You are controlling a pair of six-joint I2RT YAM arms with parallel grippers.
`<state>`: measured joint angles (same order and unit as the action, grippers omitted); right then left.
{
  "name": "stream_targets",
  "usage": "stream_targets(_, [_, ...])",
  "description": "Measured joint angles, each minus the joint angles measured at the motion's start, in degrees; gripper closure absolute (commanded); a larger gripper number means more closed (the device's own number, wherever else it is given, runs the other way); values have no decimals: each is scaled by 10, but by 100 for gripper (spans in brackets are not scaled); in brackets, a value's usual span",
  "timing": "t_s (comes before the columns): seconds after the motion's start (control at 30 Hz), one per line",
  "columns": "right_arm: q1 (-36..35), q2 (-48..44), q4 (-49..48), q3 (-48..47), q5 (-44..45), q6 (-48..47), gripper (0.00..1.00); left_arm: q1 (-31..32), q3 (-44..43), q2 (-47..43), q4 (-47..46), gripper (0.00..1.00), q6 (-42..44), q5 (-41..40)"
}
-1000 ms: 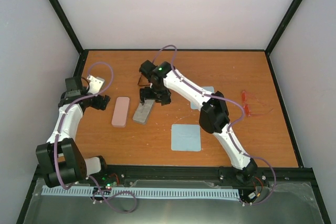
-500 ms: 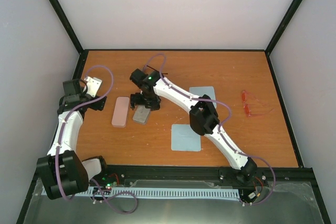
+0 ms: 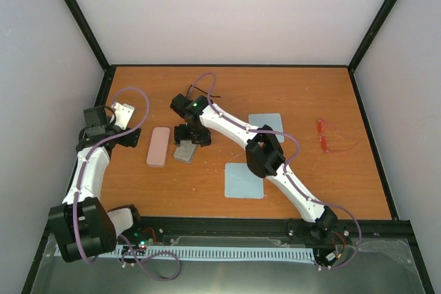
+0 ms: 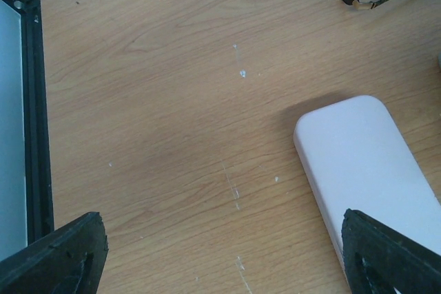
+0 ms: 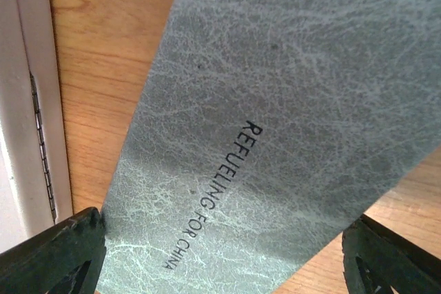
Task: Organize the sunglasses
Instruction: Move the sunglasses case to the center of the board.
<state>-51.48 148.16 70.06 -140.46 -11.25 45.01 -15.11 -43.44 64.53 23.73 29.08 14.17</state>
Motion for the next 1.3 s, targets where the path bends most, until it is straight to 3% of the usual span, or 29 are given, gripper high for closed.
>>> stream_targets(0.33, [0, 0, 9, -2, 22, -13, 12, 0, 6, -6, 0, 8, -1, 6])
stream_targets(0.57, [17, -63, 17, 96, 75, -38, 12, 0, 9, -7, 1, 8, -1, 7])
stream_targets(0.8, [54, -104, 36, 153, 117, -62, 4, 0, 9, -12, 1, 7, -5, 11])
stream_targets(1.1, [61, -91, 47, 108, 118, -62, 5, 0, 9, -13, 1, 7, -11, 19])
stream_targets(1.3, [61, -83, 45, 104, 106, -49, 12, 0, 12, -13, 0, 7, -12, 20])
